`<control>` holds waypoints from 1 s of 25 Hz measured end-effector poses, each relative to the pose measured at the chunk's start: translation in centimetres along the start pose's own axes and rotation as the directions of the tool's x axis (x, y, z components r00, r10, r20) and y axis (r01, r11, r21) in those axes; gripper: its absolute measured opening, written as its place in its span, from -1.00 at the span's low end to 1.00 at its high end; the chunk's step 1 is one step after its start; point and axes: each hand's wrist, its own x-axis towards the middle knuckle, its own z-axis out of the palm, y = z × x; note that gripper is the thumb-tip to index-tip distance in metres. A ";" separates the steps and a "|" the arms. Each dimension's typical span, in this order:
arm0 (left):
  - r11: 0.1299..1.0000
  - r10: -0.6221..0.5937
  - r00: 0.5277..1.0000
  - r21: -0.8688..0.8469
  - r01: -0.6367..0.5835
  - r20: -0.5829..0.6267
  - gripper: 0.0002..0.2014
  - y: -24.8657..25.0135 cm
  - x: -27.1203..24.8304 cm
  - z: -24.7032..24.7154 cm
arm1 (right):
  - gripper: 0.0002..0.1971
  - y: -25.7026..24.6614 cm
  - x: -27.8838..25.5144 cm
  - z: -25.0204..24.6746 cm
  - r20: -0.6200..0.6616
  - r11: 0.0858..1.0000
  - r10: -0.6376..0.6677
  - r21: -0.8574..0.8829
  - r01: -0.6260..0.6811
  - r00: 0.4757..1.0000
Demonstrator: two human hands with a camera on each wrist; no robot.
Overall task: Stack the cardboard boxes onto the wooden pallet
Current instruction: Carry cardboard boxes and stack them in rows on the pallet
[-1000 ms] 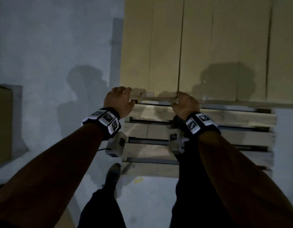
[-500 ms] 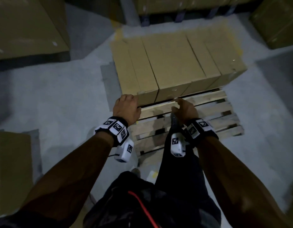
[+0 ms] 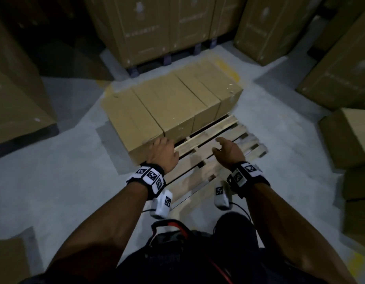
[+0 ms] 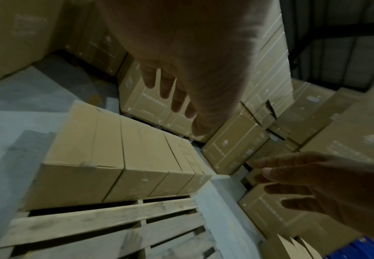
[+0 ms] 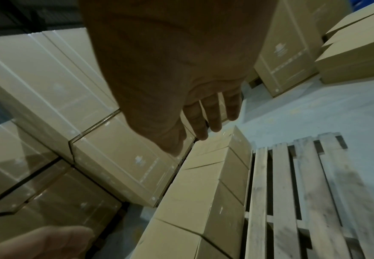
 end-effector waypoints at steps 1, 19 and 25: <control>1.000 0.023 1.000 0.012 -0.023 0.008 -0.57 1.7 0.6 0.4 | -0.48 1.6 -0.4 -0.6 -0.019 1.000 0.013 0.008 -0.013 1.000; 0.981 0.196 0.980 0.000 -0.196 -0.023 -0.48 40.9 12.8 7.6 | -0.49 37.8 2.3 -20.0 -0.044 0.992 0.124 0.012 -0.123 0.991; 0.967 0.253 0.967 0.006 -0.253 -0.011 -0.47 48.9 22.1 9.3 | -0.47 44.2 8.5 -25.8 -0.032 0.982 0.164 -0.090 -0.166 0.986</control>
